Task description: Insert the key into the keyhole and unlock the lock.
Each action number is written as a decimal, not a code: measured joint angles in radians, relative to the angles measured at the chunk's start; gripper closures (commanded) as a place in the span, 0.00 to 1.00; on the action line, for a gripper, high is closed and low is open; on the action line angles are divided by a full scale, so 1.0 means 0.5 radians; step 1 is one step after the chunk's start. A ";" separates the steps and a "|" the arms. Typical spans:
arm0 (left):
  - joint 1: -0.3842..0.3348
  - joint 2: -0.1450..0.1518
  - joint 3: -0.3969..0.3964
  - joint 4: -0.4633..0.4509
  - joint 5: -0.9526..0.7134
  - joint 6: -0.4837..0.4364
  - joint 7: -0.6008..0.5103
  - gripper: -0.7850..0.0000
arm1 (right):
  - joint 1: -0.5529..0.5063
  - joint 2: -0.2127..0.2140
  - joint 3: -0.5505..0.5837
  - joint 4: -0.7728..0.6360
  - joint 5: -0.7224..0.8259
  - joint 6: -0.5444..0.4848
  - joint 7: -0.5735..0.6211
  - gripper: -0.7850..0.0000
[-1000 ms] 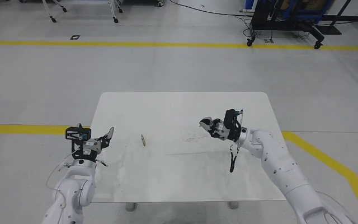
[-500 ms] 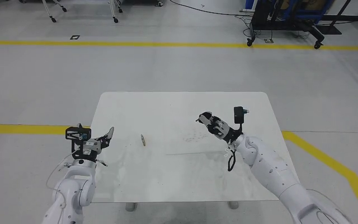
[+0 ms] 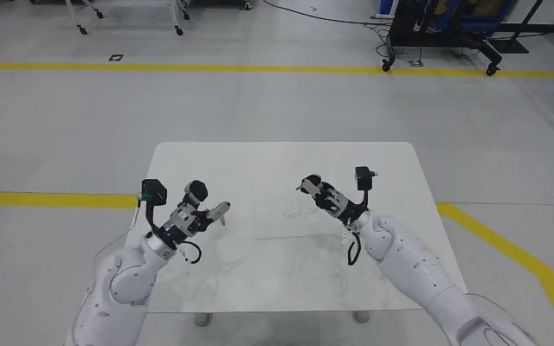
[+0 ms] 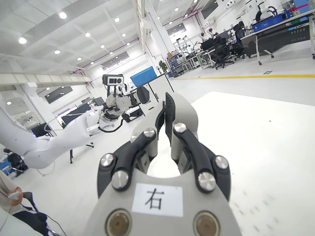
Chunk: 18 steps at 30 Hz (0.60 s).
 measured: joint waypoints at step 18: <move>-0.766 0.002 0.733 0.803 -1.803 -0.293 -1.316 0.00 | -0.009 0.009 -0.148 -0.117 0.533 0.000 0.130 1.00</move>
